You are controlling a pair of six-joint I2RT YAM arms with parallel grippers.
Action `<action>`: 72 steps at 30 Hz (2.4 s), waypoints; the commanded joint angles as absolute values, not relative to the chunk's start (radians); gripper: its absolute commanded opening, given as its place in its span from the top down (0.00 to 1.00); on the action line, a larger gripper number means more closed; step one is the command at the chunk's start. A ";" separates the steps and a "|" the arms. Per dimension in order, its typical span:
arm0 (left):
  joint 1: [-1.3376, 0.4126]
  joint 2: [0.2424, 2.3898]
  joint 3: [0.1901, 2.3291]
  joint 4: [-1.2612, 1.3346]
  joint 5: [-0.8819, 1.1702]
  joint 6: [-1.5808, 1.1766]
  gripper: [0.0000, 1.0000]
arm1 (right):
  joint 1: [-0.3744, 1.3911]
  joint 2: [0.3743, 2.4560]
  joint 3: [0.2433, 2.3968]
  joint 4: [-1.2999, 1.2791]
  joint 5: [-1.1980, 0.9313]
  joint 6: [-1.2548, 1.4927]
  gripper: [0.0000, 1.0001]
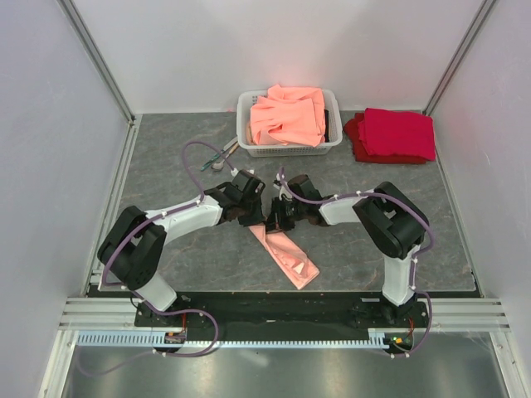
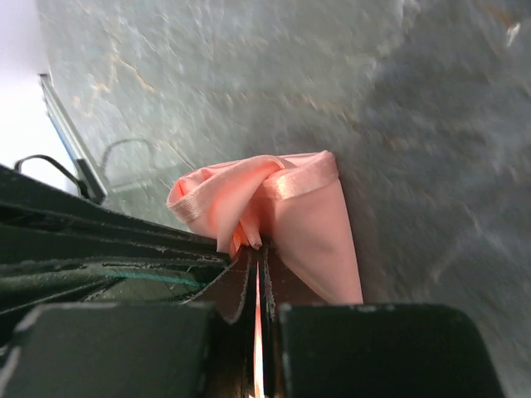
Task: Fold the napkin into a case and place the utensils inside
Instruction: Stuff the top corner of the smaller-rectangle-folded napkin into the folded napkin.
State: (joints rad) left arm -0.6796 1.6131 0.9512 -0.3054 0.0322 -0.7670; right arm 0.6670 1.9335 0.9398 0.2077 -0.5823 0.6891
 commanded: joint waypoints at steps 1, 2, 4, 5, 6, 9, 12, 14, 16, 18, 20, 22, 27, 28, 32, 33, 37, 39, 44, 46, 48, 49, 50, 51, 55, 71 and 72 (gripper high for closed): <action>-0.664 1.615 0.954 -0.241 0.075 -0.784 0.98 | 0.686 1.991 0.957 0.287 -0.604 0.713 1.00; -0.664 1.608 0.950 -0.244 0.081 -0.782 0.98 | 0.677 1.962 0.939 0.285 -0.600 0.712 0.99; -0.663 1.597 0.931 -0.242 0.074 -0.781 0.98 | 0.658 1.933 0.933 0.243 -0.575 0.671 0.88; -0.663 1.586 0.927 -0.242 0.065 -0.778 0.98 | 0.652 1.905 0.936 0.186 -0.571 0.649 0.83; -0.663 1.582 0.923 -0.248 0.060 -0.775 0.98 | 0.637 1.892 0.934 0.169 -0.571 0.623 0.77; -0.661 1.572 0.920 -0.259 0.051 -0.762 0.98 | 0.614 1.833 0.923 0.106 -0.571 0.589 0.67; -0.661 1.568 0.927 -0.270 0.043 -0.752 0.98 | 0.597 1.789 0.914 0.068 -0.566 0.561 0.65; -0.661 1.568 0.930 -0.276 0.040 -0.744 0.98 | 0.588 1.778 0.911 0.064 -0.565 0.560 0.65; -0.661 1.566 0.933 -0.282 0.041 -0.741 0.98 | 0.580 1.782 0.916 0.067 -0.560 0.560 0.67; -0.661 1.566 0.933 -0.279 0.048 -0.742 0.98 | 0.581 1.804 0.930 0.087 -0.561 0.574 0.75; -0.661 1.563 0.933 -0.279 0.051 -0.742 0.98 | 0.581 1.839 0.946 0.118 -0.572 0.595 0.87; -0.661 1.563 0.936 -0.279 0.051 -0.742 0.98 | 0.581 1.865 0.965 0.136 -0.587 0.609 0.91; -0.661 1.572 0.943 -0.275 0.057 -0.742 0.98 | 0.595 1.907 0.997 0.182 -0.609 0.650 0.97; -0.661 1.574 0.945 -0.275 0.057 -0.741 0.98 | 0.597 1.914 1.002 0.196 -0.614 0.658 0.98; -0.661 1.582 0.948 -0.273 0.055 -0.736 0.98 | 0.621 1.921 0.999 0.222 -0.630 0.681 0.99; -0.661 1.582 0.946 -0.272 0.054 -0.736 0.98 | 0.623 1.919 0.997 0.225 -0.629 0.687 0.99; -0.661 1.588 0.950 -0.273 0.045 -0.735 0.98 | 0.646 1.940 0.992 0.277 -0.638 0.725 0.99; -0.661 1.595 0.957 -0.275 0.048 -0.730 0.98 | 0.669 1.959 0.992 0.301 -0.643 0.756 0.99; -0.663 1.612 0.963 -0.276 0.045 -0.730 0.98 | 0.698 2.049 1.008 0.371 -0.643 0.776 1.00; -0.663 1.605 0.957 -0.287 0.031 -0.733 0.98 | 0.678 2.053 1.002 0.357 -0.646 0.764 1.00; -0.663 1.591 0.948 -0.288 0.022 -0.730 0.98 | 0.652 2.014 0.964 0.359 -0.631 0.752 0.99; -0.663 1.577 0.943 -0.291 0.009 -0.727 0.98 | 0.643 1.981 0.962 0.318 -0.627 0.736 1.00; -0.663 1.569 0.943 -0.299 0.003 -0.724 0.98 | 0.631 1.967 0.962 0.295 -0.626 0.709 0.99; -0.663 1.565 0.942 -0.305 0.003 -0.719 0.98 | 0.627 1.953 0.963 0.272 -0.624 0.694 0.99; -0.661 1.555 0.943 -0.314 0.003 -0.713 0.98 | 0.604 1.899 0.954 0.218 -0.626 0.667 0.97; -0.663 1.569 0.976 -0.314 0.015 -0.719 0.98 | 0.664 1.991 0.989 0.413 -0.703 0.827 0.96; -0.663 1.574 0.976 -0.313 0.018 -0.721 0.98 | 0.673 2.011 0.988 0.460 -0.715 0.848 0.97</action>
